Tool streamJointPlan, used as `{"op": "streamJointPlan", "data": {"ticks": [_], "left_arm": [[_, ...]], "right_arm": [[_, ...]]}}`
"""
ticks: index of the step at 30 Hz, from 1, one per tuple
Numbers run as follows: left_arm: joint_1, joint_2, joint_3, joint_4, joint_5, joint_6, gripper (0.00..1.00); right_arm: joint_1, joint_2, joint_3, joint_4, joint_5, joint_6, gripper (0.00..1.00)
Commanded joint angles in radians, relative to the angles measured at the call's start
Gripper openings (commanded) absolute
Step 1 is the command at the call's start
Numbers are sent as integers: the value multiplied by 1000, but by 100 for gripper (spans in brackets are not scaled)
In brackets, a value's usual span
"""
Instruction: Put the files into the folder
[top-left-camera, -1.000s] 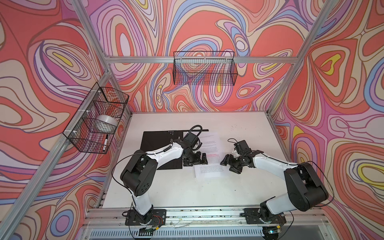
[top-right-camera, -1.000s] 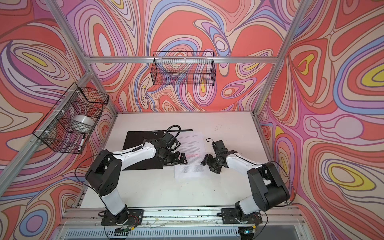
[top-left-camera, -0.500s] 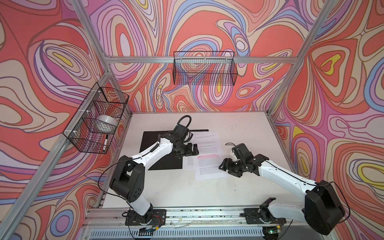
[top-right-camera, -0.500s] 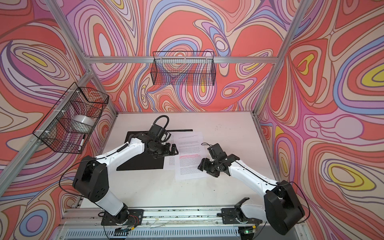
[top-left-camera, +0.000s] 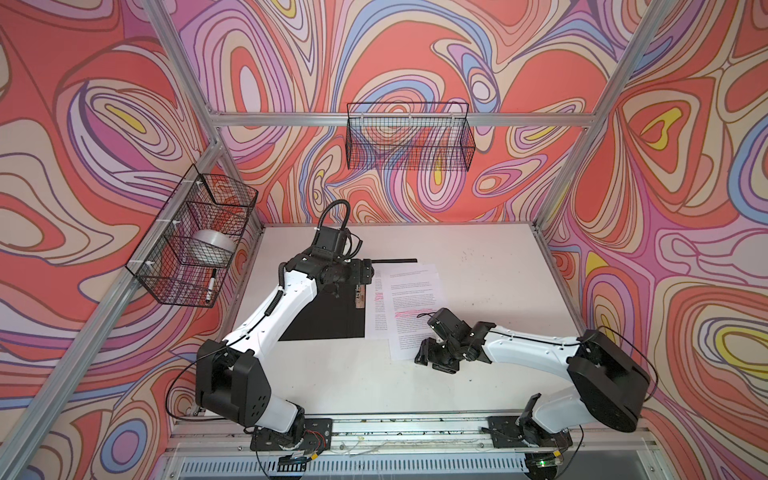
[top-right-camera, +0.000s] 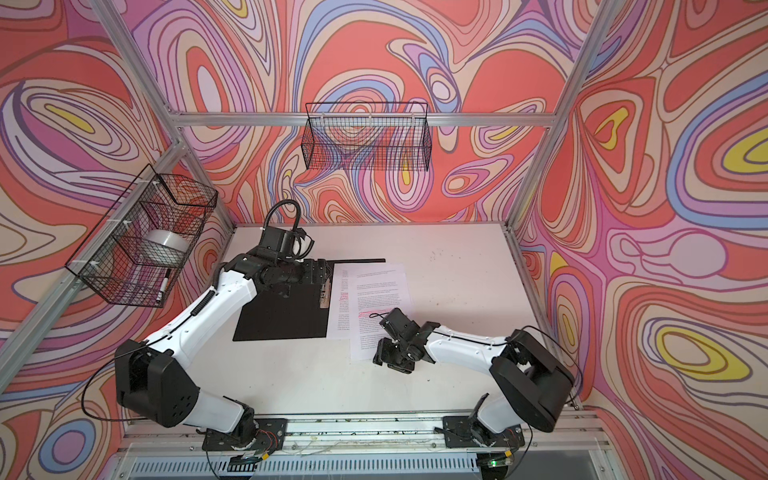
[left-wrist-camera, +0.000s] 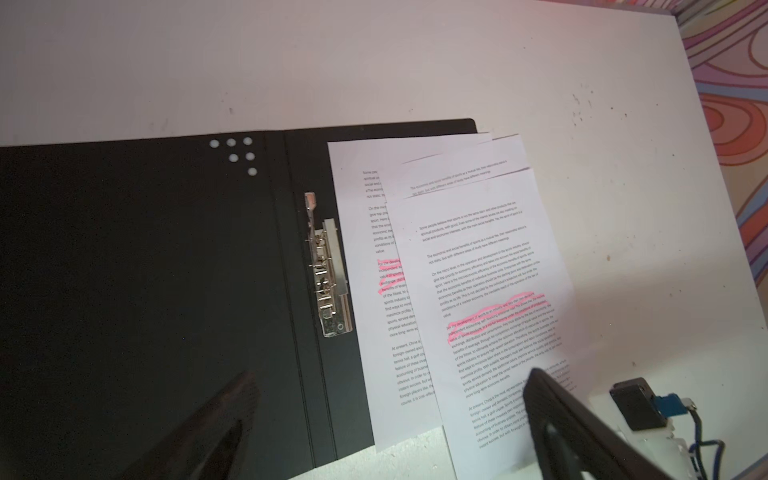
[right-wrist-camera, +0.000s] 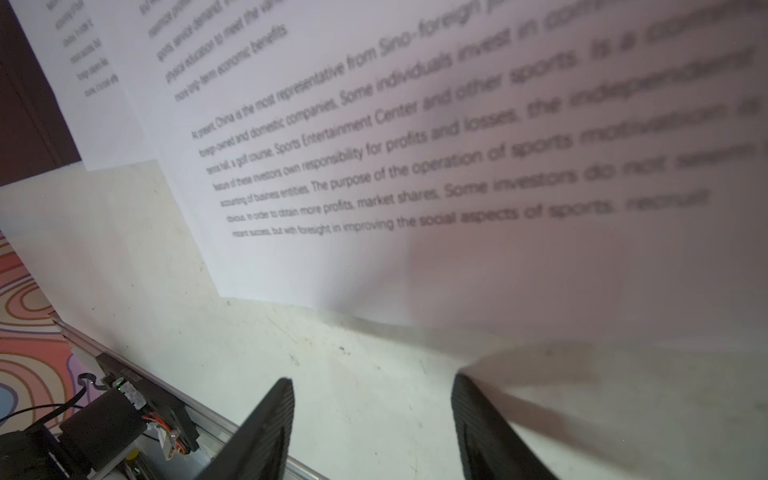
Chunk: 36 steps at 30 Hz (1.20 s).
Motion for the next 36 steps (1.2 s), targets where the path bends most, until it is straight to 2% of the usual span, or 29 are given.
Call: {"op": "streamJointPlan", "data": {"ticks": [1, 19, 24, 27, 31, 36], "left_arm": [[26, -3, -19, 6, -9, 6, 100], [52, 50, -75, 42, 59, -23, 100], [52, 73, -80, 56, 56, -5, 100], [52, 84, -91, 86, 60, -8, 100], [52, 117, -89, 100, 53, -23, 100], [52, 149, -104, 126, 45, -17, 100]], "right_arm": [[10, 69, 39, -4, 79, 11, 64], [14, 309, 315, -97, 177, -104, 66], [14, 260, 350, -146, 103, -173, 68], [7, 171, 394, -251, 135, -210, 71], [-63, 115, 463, -348, 138, -261, 75], [-275, 106, 449, -285, 71, -305, 79]]}}
